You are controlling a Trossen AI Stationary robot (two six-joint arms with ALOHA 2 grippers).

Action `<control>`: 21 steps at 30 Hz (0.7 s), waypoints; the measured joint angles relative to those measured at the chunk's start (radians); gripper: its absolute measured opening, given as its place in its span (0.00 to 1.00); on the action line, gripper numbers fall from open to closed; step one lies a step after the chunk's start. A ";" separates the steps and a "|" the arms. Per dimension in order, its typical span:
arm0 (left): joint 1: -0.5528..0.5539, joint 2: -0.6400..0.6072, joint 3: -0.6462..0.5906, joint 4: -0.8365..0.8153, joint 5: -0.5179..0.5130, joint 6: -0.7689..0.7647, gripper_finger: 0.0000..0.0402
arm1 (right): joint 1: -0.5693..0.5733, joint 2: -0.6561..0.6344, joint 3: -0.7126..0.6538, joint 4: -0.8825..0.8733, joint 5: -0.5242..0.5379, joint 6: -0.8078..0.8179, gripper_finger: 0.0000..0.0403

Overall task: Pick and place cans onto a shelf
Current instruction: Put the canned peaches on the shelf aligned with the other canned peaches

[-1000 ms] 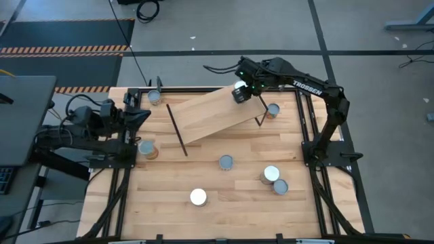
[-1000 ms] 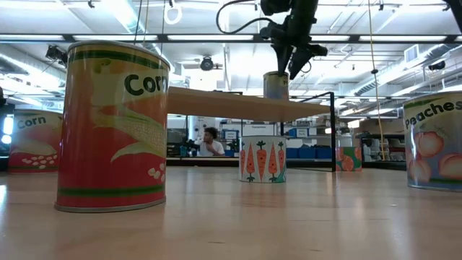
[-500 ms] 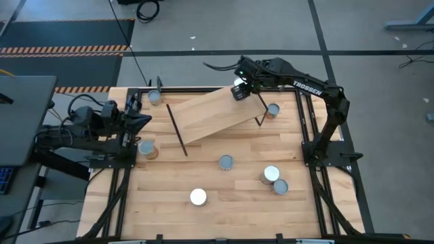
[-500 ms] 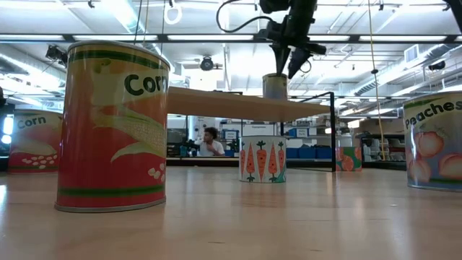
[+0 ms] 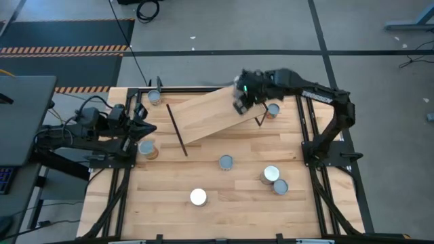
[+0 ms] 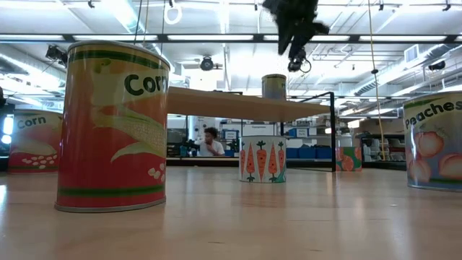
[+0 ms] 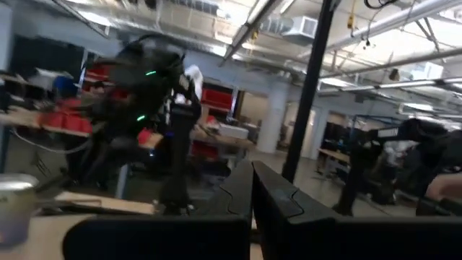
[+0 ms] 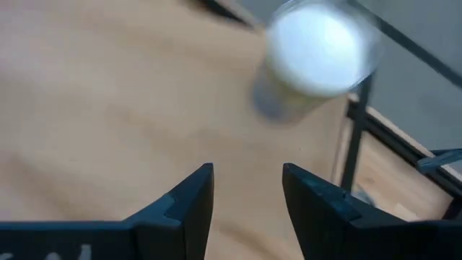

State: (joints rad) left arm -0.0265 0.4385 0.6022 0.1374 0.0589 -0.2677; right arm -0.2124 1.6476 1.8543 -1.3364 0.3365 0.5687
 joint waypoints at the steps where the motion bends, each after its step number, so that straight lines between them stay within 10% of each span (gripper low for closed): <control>1: 0.000 0.000 0.000 -0.003 0.010 -0.018 0.03 | 0.044 -0.007 0.001 -0.021 0.009 0.009 0.44; 13: 0.000 0.000 0.000 -0.002 0.043 -0.088 0.03 | 0.584 -0.023 -0.110 -0.179 -0.078 0.246 0.75; 21: 0.000 0.000 0.000 -0.001 0.043 -0.088 0.03 | 0.731 -0.066 -0.394 -0.051 -0.119 0.429 0.97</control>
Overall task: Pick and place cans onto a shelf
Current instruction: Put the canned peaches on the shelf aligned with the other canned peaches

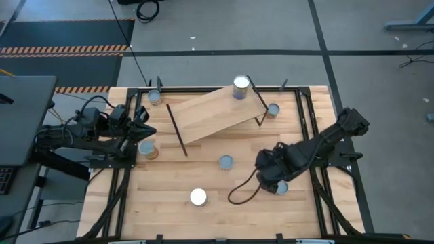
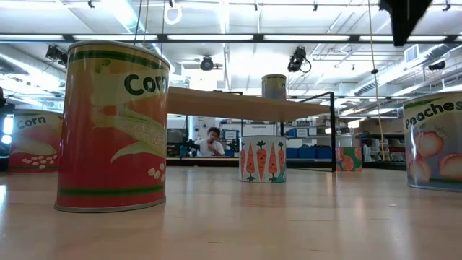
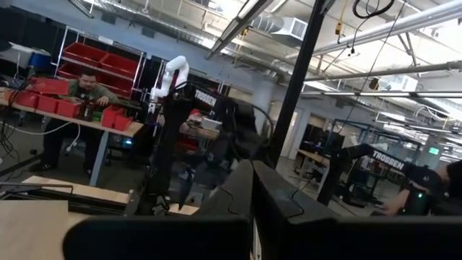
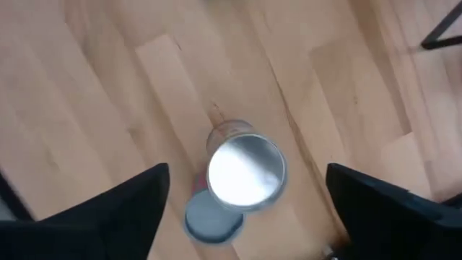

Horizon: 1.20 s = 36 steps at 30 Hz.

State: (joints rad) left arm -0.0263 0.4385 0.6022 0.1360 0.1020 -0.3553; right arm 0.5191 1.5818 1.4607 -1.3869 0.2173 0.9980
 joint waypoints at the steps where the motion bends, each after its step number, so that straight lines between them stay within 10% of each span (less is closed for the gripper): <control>1: 0.000 0.000 0.000 0.000 0.000 0.000 0.03 | 0.004 -0.005 -0.026 0.024 0.015 0.045 0.98; 15: 0.000 0.000 0.000 0.000 0.000 0.001 0.03 | -0.021 -0.006 -0.278 0.188 -0.007 0.316 0.99; 36: 0.000 0.000 0.000 0.001 0.000 0.002 0.03 | -0.052 -0.005 -0.367 0.323 -0.208 0.112 0.86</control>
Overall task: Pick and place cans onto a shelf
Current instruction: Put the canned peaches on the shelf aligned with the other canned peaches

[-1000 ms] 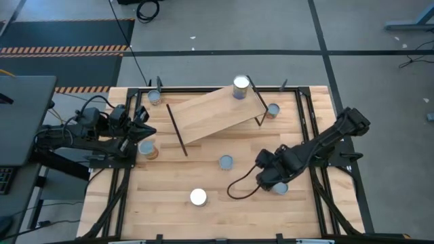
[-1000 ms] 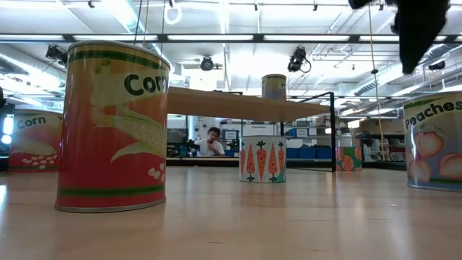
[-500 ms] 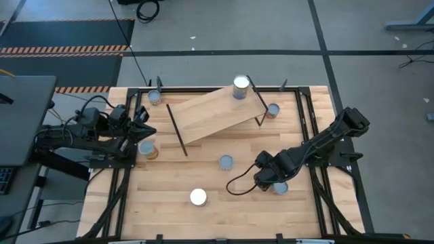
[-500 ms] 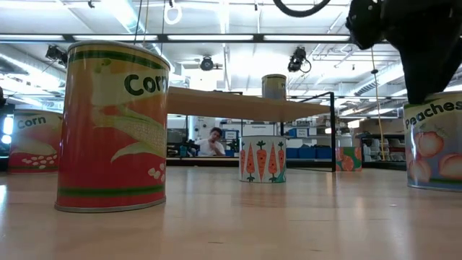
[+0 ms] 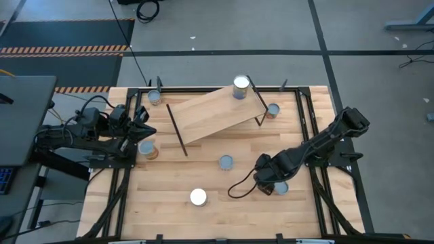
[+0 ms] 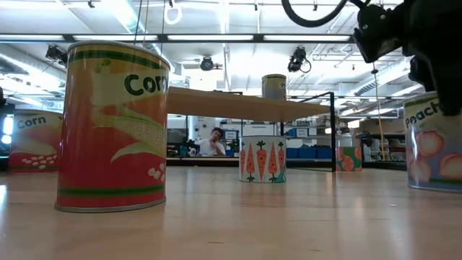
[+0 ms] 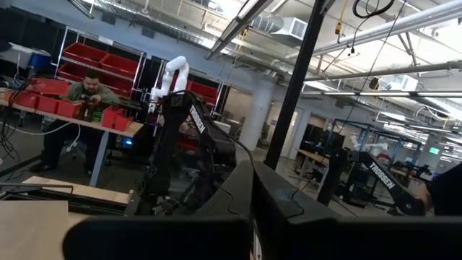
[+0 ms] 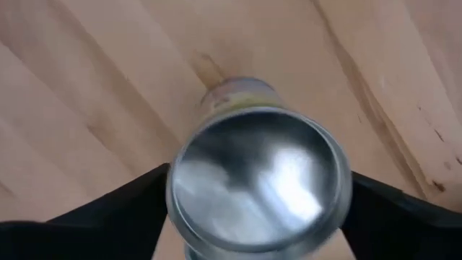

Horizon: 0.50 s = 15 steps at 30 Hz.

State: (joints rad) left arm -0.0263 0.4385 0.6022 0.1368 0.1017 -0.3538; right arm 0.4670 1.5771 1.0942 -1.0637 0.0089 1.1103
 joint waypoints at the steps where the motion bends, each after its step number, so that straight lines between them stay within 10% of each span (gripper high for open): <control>1: 0.000 0.000 0.000 0.000 0.000 0.000 0.03 | -0.011 0.000 0.011 -0.007 -0.014 -0.032 0.82; 15: 0.000 0.000 0.000 0.000 0.000 0.000 0.03 | -0.423 0.010 0.518 -0.326 0.004 -0.634 0.79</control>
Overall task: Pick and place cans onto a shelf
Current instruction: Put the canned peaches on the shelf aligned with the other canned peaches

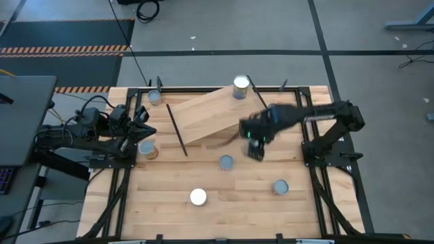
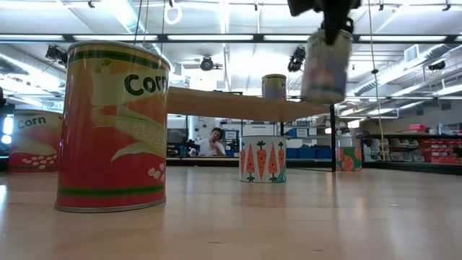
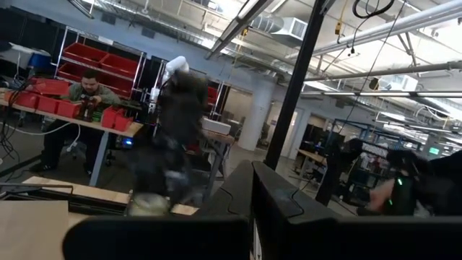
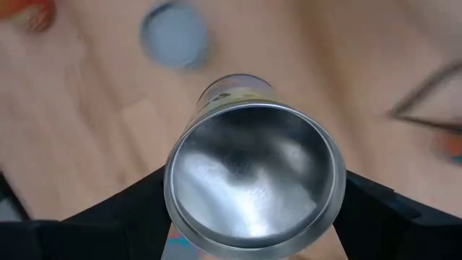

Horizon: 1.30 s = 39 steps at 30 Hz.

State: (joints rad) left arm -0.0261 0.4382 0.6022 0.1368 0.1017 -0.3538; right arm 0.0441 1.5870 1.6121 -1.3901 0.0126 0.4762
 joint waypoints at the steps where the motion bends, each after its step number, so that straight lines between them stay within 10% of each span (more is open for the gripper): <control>1: 0.000 0.000 0.000 0.000 0.000 0.000 0.03 | -0.033 0.000 0.040 -0.021 0.003 -0.007 0.79; 16: 0.000 0.000 0.000 0.000 0.000 0.000 0.03 | -0.411 0.001 0.158 -0.030 0.080 -0.015 0.79; 25: 0.000 0.000 0.000 0.000 0.000 0.000 0.03 | -0.433 0.000 0.111 0.035 0.088 0.105 0.96; 39: 0.000 0.000 0.000 0.000 0.000 0.000 0.03 | -0.453 -0.046 0.120 0.109 0.117 0.048 0.92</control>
State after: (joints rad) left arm -0.0263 0.4381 0.6022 0.1368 0.1013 -0.3537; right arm -0.4091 1.5406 1.7317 -1.2806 0.1298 0.5246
